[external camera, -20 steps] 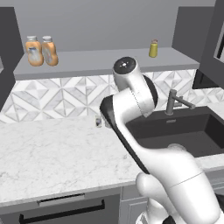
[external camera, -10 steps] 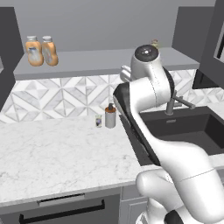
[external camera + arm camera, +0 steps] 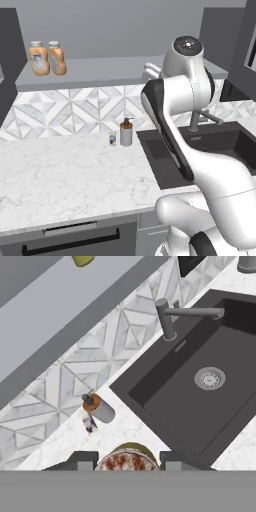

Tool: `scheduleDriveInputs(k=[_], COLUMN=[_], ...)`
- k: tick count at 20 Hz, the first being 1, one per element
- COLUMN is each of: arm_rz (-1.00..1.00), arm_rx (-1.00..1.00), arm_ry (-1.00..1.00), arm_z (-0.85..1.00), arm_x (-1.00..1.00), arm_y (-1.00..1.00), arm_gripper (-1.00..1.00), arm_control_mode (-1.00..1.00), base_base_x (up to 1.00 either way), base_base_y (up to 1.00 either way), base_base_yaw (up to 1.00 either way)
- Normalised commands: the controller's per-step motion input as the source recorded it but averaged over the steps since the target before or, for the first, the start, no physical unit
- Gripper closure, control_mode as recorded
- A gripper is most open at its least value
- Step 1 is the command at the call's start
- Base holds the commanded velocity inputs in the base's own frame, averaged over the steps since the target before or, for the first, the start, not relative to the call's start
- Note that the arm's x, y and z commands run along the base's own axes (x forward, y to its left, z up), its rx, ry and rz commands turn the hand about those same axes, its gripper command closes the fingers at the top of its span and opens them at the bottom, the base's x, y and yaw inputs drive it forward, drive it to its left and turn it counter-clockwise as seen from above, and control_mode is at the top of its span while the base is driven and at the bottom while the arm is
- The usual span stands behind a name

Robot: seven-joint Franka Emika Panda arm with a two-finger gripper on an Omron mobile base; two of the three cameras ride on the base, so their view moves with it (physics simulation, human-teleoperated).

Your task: Put the shaker and condiment bottle from the counter next to their counterparts in the cabinet.

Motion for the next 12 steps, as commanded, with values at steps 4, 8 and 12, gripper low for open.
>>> scheduleDriveInputs(k=[4, 8, 12], arm_rz=[0.07, 0.07, 0.04], arm_rx=[-0.04, -0.05, -0.08], arm_ry=[0.0, 0.0, 0.0], arm_z=[0.43, 0.22, 0.07], arm_x=[0.0, 0.0, 0.01], arm_y=[-0.11, -0.23, -0.36], arm_gripper=[1.0, 1.0, 1.0], arm_control_mode=[-1.0, -1.0, -1.0], base_base_x=[0.0, 0.0, 0.0], base_base_y=[0.0, 0.0, 0.0], base_base_yaw=[0.0, 0.0, 0.0])
